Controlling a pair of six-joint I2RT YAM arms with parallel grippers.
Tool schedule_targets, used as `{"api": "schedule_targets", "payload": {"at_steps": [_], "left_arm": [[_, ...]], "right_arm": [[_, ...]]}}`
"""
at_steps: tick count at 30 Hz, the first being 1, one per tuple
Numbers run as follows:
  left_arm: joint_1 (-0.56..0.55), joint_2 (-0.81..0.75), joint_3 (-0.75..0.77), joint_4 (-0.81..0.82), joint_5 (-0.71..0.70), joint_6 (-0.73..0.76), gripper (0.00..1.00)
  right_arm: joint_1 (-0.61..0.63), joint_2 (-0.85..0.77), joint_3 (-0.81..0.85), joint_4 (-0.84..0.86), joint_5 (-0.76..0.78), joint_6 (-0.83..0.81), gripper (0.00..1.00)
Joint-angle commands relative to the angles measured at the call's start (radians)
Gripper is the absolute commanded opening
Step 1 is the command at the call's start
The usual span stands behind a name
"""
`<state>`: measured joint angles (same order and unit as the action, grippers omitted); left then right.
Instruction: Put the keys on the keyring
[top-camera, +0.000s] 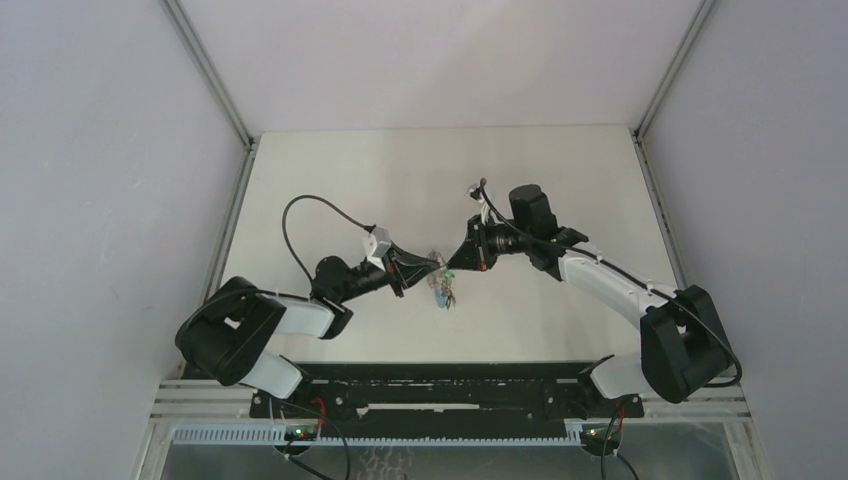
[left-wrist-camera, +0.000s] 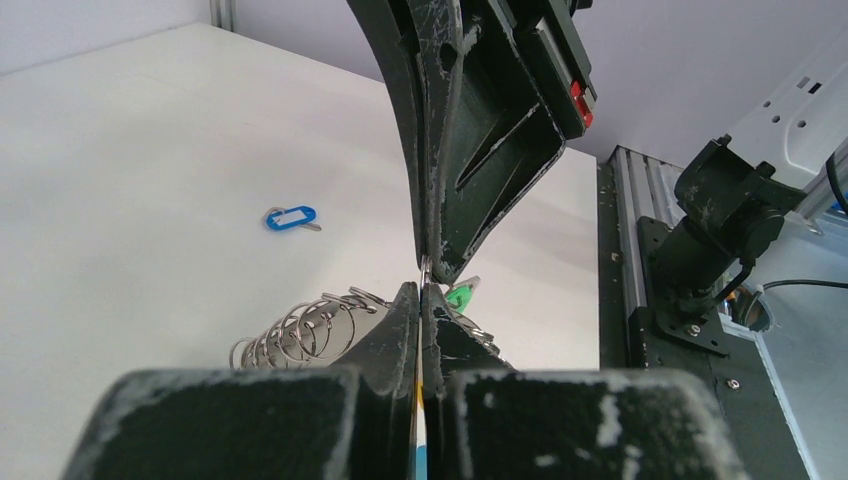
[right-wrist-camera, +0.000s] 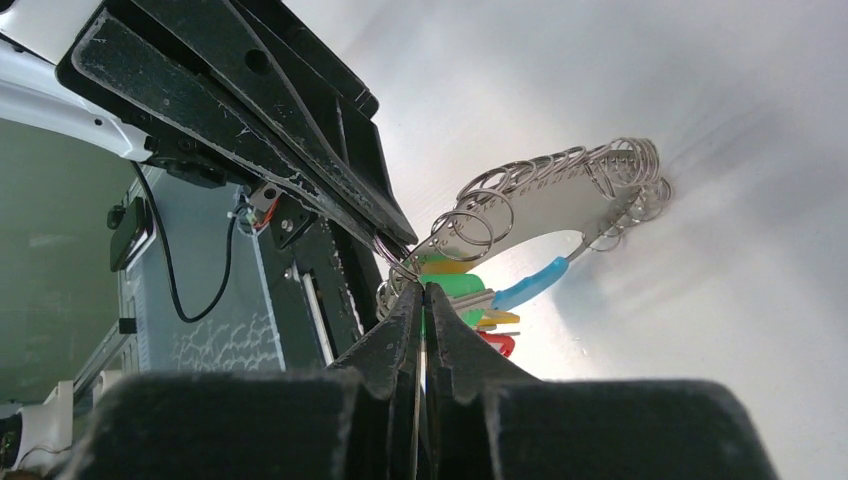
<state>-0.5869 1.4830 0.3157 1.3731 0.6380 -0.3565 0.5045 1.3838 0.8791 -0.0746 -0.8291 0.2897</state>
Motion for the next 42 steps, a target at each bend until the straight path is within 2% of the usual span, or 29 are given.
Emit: {"api": "schedule_targets", "payload": {"at_steps": [1,10,14,17,22,29,42], "left_arm": [[-0.003,-0.04,-0.012,0.092,-0.024,-0.008,0.0],[-0.008,-0.036,-0.011,0.095,-0.021,-0.009,0.0],[-0.008,-0.041,-0.015,0.095,-0.023,-0.009,0.0],[-0.008,-0.04,-0.015,0.095,-0.022,-0.008,0.0],[-0.008,-0.042,-0.014,0.095,-0.017,-0.009,0.0],[-0.008,-0.044,-0.013,0.095,-0.015,-0.012,0.0],[-0.009,-0.038,-0.009,0.096,-0.007,-0.013,0.0]], "right_arm": [[0.008,-0.012,0.042,-0.038,0.006,-0.008,0.0],[0.028,-0.021,0.061,-0.008,0.003,-0.012,0.01],[0.024,-0.061,0.06,-0.061,0.032,-0.137,0.31],[0.0,-0.11,0.036,-0.07,0.033,-0.237,0.38],[-0.021,-0.139,0.011,-0.017,-0.02,-0.351,0.4],[-0.016,-0.058,0.011,0.056,-0.138,-0.468,0.38],[-0.015,0.037,0.021,0.082,-0.256,-0.566,0.3]]}}
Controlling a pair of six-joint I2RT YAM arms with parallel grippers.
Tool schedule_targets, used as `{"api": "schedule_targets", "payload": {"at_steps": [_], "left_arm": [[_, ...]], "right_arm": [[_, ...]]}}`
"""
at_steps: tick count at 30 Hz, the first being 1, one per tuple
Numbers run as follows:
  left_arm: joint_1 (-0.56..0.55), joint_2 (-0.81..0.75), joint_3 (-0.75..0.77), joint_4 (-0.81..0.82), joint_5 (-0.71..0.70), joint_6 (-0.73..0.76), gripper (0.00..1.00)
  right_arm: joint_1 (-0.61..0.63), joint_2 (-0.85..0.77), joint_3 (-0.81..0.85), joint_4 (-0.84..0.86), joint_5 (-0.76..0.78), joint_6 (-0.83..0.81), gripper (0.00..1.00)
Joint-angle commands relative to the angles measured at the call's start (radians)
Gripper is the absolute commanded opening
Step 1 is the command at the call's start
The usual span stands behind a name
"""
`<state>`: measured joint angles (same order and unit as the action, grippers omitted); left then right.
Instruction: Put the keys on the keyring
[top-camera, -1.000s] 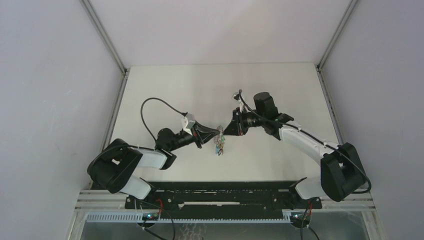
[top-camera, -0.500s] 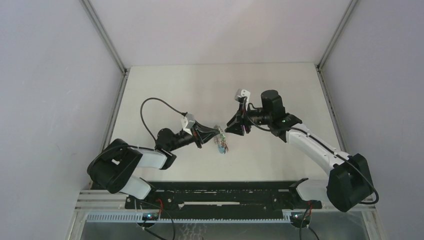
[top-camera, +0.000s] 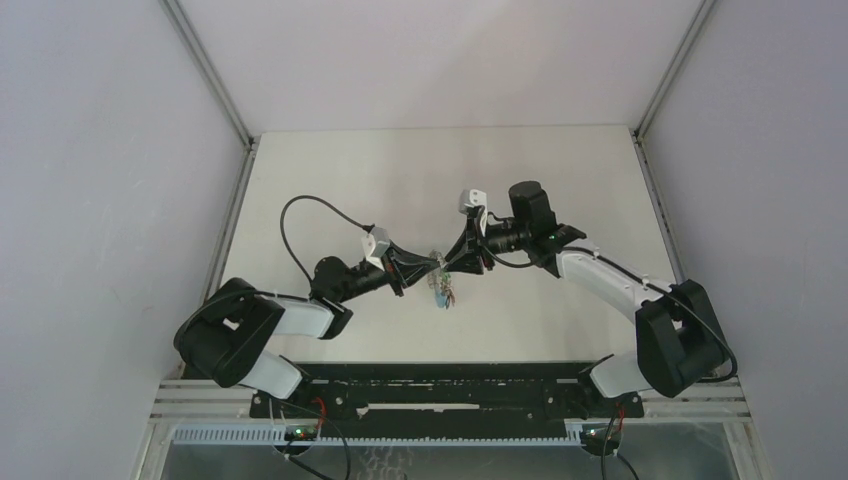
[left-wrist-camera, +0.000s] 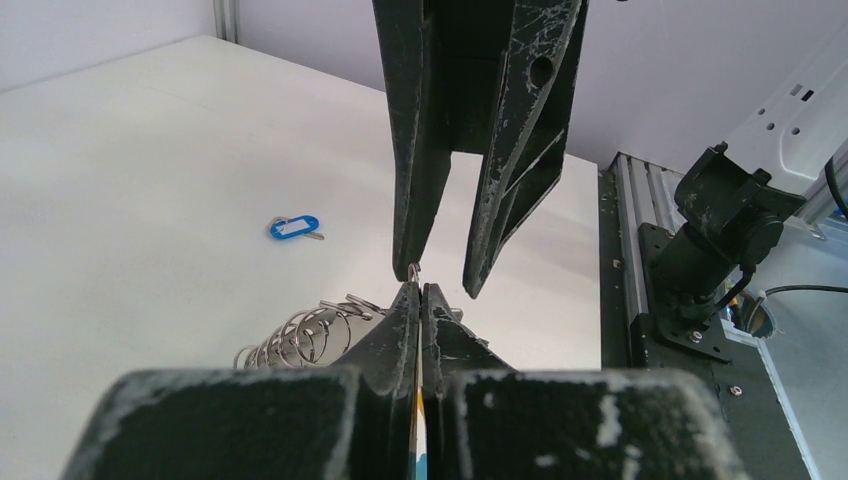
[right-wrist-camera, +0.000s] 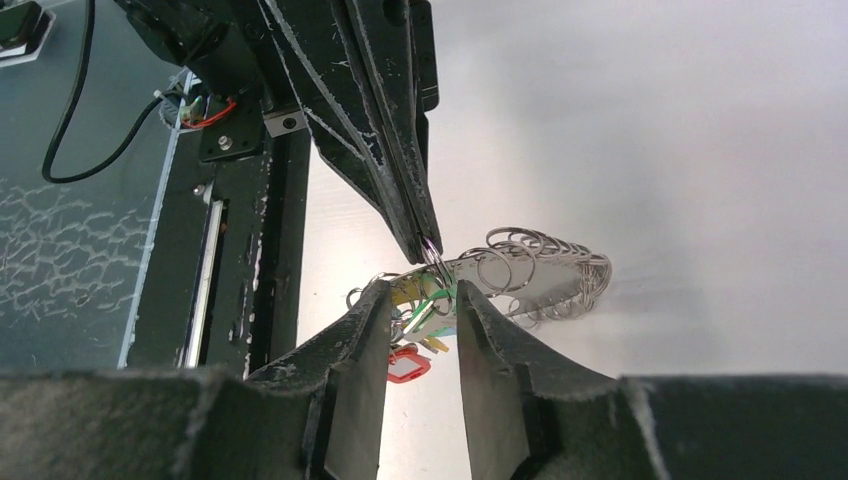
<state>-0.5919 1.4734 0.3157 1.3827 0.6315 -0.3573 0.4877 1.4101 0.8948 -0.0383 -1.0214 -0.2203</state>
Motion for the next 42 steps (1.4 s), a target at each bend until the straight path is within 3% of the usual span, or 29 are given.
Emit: {"api": "schedule_targets", "payload": {"at_steps": [1,13,19,24,31,42], "left_arm": [[-0.004,-0.03,-0.009,0.087,-0.001,-0.012,0.0],[-0.003,-0.035,-0.012,0.087,0.004,-0.013,0.0],[-0.004,-0.03,-0.009,0.087,0.008,-0.016,0.0],[-0.003,-0.015,-0.007,0.087,0.019,-0.018,0.0],[-0.002,0.005,0.01,0.086,0.072,-0.022,0.14],[-0.002,0.019,0.038,0.038,0.139,-0.01,0.14]], "right_arm": [[0.002,0.021,0.01,0.042,-0.07,-0.06,0.29],[0.012,0.06,0.046,0.02,-0.103,-0.084,0.13],[0.017,0.066,0.062,0.017,-0.106,-0.074,0.0],[0.027,0.051,0.127,-0.143,-0.062,-0.148,0.0],[0.07,0.036,0.252,-0.441,0.094,-0.28,0.0],[0.174,0.091,0.442,-0.724,0.306,-0.371,0.0]]}}
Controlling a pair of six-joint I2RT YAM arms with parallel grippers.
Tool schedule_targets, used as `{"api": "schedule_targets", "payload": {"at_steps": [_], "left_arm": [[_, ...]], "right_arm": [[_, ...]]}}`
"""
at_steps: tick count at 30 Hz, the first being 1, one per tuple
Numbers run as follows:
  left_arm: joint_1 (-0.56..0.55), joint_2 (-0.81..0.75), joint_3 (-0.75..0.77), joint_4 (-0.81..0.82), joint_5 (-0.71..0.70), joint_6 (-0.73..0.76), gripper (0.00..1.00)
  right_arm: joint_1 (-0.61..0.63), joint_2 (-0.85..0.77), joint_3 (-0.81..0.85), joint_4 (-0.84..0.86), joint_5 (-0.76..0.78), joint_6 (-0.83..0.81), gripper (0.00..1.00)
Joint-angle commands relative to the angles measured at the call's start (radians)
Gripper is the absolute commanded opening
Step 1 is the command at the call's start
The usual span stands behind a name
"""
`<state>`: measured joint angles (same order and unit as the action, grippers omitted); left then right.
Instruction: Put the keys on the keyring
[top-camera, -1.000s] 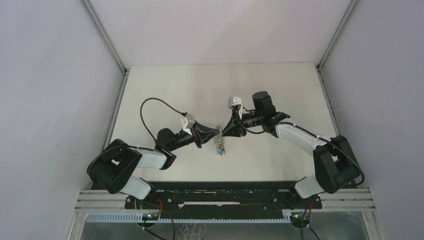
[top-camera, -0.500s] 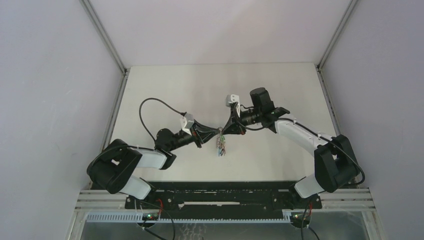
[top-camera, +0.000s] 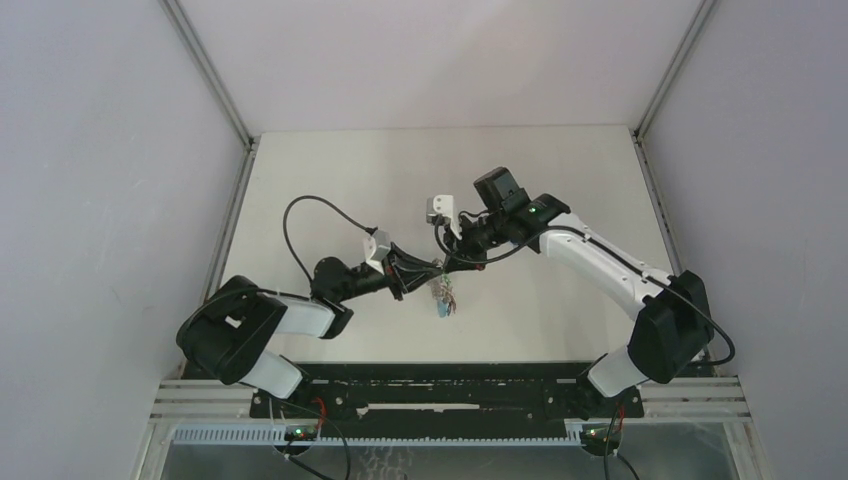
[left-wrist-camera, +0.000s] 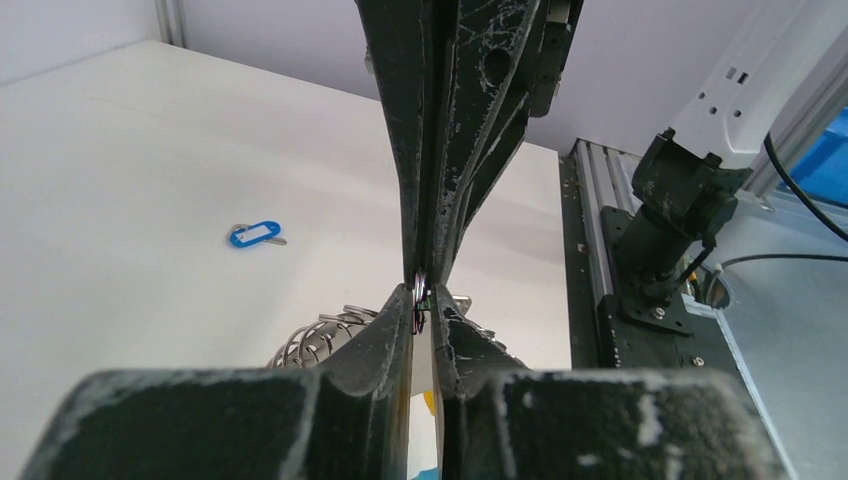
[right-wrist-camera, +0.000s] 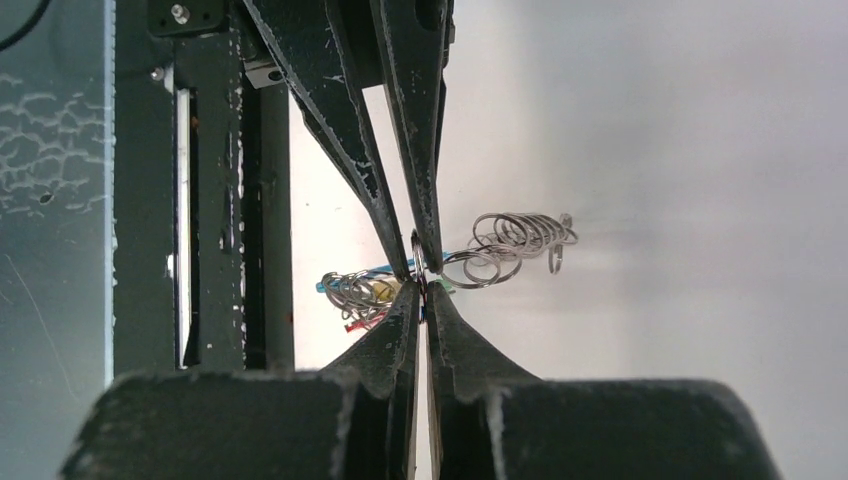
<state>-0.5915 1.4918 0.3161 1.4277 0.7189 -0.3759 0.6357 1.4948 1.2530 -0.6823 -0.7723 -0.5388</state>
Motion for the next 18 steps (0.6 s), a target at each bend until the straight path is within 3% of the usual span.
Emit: {"api": "schedule_targets", "payload": {"at_steps": [1,9,12,14,18], "left_arm": [[-0.003,-0.006,0.041,-0.028,0.053,0.019,0.14],[-0.003,-0.018,0.054,-0.084,0.072,0.049,0.13],[-0.002,-0.016,0.058,-0.084,0.081,0.048,0.1],[-0.003,-0.015,0.06,-0.085,0.087,0.048,0.02],[-0.002,-0.015,0.06,-0.083,0.091,0.048,0.0]], "right_arm": [[0.033,0.012,0.097,-0.099,0.071,-0.059,0.0],[0.087,0.079,0.215,-0.237,0.133,-0.104,0.0],[0.11,0.109,0.253,-0.273,0.15,-0.114,0.0],[0.119,0.121,0.27,-0.289,0.162,-0.115,0.0],[0.121,0.109,0.275,-0.285,0.168,-0.107,0.0]]}}
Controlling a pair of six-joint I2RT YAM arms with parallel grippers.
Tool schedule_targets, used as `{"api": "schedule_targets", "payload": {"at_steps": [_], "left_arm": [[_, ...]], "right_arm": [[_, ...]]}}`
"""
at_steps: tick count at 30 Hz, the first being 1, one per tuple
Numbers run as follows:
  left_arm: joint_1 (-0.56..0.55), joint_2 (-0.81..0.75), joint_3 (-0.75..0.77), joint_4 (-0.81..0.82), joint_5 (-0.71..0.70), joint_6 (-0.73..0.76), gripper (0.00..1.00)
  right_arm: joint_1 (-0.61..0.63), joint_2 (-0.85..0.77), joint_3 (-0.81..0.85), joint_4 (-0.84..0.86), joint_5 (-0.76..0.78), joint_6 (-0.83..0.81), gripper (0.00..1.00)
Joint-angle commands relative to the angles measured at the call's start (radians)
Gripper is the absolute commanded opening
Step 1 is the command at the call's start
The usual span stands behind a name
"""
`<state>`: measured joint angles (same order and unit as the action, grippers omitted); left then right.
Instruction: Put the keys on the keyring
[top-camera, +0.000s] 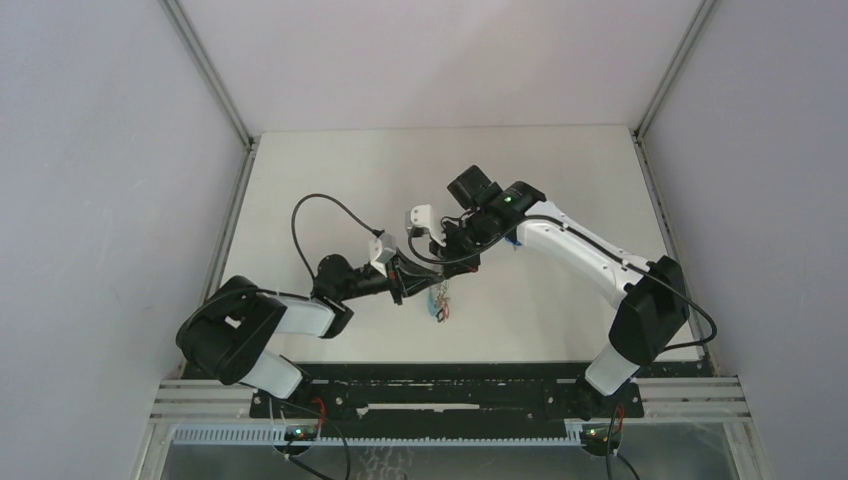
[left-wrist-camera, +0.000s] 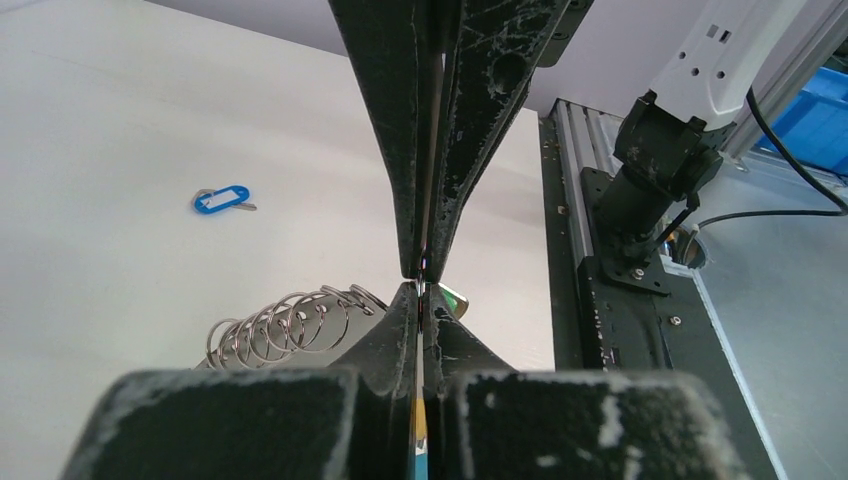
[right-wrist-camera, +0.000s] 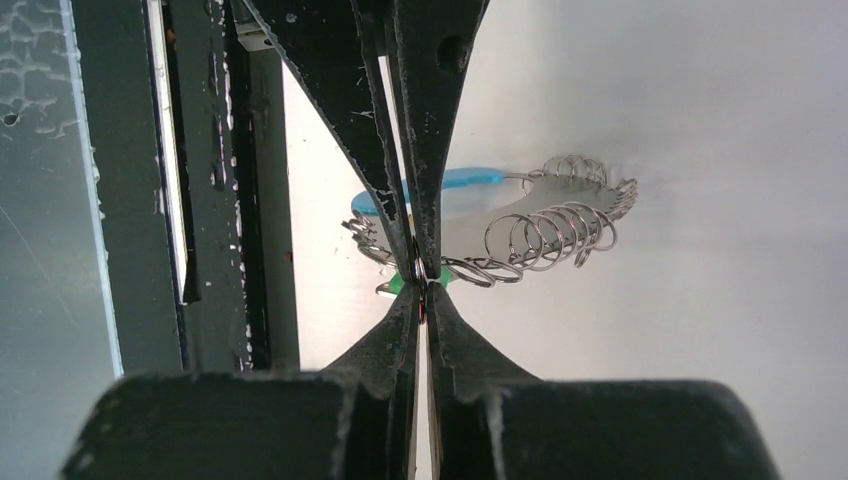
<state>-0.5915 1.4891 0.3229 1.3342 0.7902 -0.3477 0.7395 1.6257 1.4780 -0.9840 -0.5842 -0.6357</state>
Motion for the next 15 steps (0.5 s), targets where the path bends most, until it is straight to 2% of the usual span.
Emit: {"api": "schedule_targets", "payload": {"at_steps": [1,2,6,8,15], "left_arm": [[-0.002,-0.013,0.05,0.012,0.016,0.02,0.0],[-0.003,-0.012,0.047,0.017,0.005,0.019,0.0],[0.004,-0.008,0.023,0.063,-0.042,-0.001,0.0],[0.012,-0.008,0.014,0.078,-0.059,-0.011,0.0],[0.033,-0.027,-0.009,0.123,-0.086,-0.048,0.0]], "right_arm": [[0.017,-0.034,0.043,0.026,-0.016,-0.005,0.0],[0.016,-0.058,0.035,0.039,-0.005,0.007,0.01],[-0.013,-0.15,-0.027,0.132,0.039,0.097,0.21],[-0.048,-0.2,-0.077,0.203,0.048,0.18,0.25],[-0.19,-0.298,-0.296,0.453,-0.164,0.448,0.37]]}}
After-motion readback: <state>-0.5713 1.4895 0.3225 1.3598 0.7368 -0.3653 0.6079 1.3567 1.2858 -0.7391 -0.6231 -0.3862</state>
